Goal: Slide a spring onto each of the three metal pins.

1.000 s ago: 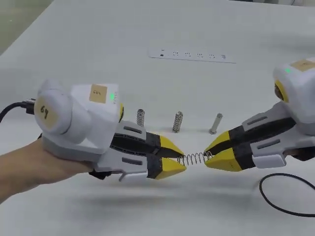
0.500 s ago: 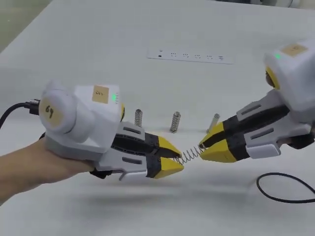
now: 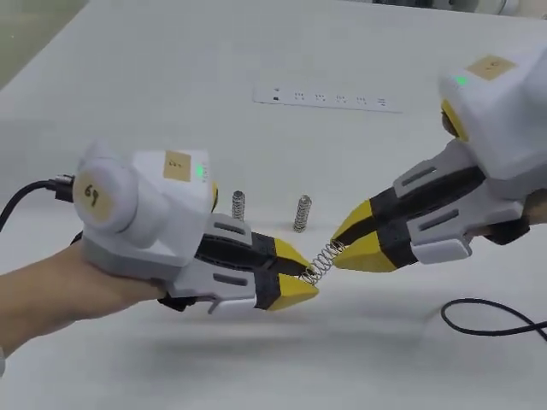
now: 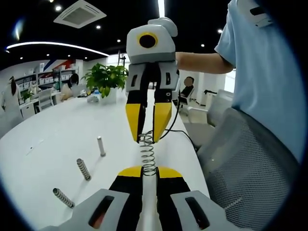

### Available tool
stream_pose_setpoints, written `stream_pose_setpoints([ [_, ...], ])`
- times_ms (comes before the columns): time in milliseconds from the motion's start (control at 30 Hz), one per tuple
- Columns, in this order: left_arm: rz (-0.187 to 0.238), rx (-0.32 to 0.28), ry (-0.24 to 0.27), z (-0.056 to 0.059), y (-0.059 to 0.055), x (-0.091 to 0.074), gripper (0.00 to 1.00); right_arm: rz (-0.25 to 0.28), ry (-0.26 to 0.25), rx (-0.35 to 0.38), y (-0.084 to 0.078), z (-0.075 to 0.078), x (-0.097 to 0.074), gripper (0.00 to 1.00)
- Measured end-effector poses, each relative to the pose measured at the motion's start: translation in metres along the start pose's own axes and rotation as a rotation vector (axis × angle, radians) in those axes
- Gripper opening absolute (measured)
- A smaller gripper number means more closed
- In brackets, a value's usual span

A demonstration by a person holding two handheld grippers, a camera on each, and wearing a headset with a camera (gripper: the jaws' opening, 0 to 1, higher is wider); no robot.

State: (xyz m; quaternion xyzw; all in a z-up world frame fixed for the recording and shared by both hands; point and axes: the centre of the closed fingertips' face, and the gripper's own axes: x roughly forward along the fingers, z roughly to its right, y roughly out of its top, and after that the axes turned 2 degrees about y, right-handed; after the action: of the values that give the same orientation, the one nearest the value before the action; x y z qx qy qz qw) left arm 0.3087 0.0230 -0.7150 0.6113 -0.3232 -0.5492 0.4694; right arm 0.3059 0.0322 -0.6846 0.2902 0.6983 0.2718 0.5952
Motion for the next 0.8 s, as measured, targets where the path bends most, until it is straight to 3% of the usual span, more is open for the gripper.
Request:
stream_pose_setpoints([
  [633, -0.002, 0.019, 0.006, 0.0014, -0.0004, -0.0013, 0.02, -0.020, 0.021, -0.024, -0.0022, -0.0014, 0.0016, 0.08],
  [800, -0.005, 0.025, 0.004, 0.0021, -0.0004, -0.0014, 0.02, -0.053, 0.008, -0.058, -0.0037, 0.0011, 0.0008, 0.21],
])
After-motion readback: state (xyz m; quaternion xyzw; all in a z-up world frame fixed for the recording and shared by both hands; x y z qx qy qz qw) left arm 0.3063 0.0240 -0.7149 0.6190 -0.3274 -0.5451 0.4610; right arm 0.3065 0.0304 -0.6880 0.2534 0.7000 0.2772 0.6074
